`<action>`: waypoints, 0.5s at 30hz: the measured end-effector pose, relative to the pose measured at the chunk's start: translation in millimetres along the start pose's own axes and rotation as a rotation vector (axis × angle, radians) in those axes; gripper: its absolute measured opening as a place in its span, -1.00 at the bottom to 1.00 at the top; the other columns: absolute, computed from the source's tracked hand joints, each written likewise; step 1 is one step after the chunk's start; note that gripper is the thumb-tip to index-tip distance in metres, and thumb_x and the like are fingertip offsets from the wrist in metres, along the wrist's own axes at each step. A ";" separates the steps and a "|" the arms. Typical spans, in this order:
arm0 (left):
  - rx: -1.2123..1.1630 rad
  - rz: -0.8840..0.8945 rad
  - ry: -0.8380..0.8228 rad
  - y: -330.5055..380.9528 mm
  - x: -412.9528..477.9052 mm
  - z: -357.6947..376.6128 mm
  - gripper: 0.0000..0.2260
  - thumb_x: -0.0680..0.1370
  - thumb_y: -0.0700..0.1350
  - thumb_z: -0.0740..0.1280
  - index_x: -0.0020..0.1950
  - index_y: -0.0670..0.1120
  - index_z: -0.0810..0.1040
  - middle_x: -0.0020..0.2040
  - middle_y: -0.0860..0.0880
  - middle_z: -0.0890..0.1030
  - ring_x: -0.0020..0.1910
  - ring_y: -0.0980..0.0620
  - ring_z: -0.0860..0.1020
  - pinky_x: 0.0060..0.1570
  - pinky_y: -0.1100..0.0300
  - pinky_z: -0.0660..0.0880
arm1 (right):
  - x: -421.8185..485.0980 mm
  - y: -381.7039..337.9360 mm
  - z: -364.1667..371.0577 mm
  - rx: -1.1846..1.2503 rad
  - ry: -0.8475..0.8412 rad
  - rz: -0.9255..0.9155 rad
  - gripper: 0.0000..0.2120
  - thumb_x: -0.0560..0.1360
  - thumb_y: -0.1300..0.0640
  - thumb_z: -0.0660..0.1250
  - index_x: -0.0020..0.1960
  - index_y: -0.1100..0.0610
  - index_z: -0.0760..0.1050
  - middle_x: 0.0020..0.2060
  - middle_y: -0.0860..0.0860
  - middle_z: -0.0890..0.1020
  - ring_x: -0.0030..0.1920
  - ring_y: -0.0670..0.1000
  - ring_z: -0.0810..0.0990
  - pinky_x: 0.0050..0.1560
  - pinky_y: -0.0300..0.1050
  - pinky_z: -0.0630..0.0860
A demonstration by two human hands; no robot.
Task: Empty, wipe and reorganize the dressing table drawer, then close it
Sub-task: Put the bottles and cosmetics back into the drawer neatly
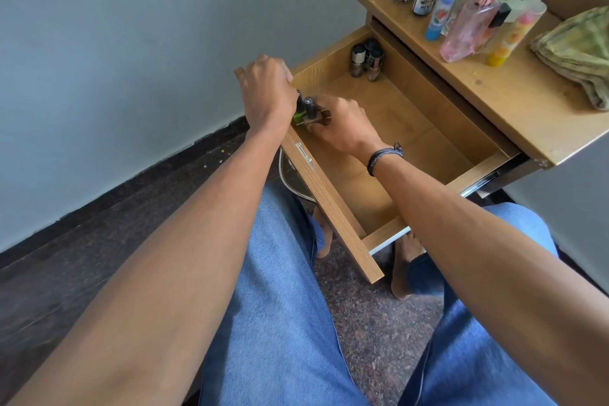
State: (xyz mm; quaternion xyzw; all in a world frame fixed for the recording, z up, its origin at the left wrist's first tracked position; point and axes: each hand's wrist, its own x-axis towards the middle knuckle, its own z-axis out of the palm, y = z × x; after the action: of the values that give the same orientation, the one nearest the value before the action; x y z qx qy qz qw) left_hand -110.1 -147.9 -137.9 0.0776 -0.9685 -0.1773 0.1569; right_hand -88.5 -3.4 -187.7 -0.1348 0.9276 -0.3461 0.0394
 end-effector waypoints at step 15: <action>-0.244 -0.073 0.092 -1.7 2.0 -2.2 -0.71 0.69 -0.01 0.20 -0.01 -0.12 0.65 -0.05 0.01 0.66 -0.08 0.10 0.57 -0.18 0.29 0.39 | 4.3 -6.6 8.7 0.041 -0.003 -0.007 -0.63 0.57 0.11 0.43 0.36 0.06 0.53 0.12 0.03 0.68 0.07 0.03 0.64 -0.04 -0.19 0.47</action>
State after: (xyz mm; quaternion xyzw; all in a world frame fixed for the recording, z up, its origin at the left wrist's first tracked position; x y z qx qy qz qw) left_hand -111.1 -150.6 -136.0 0.1011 -0.9281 -0.2954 0.2029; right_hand -89.7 -14.8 -189.9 -0.1378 0.9198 -0.3649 0.0424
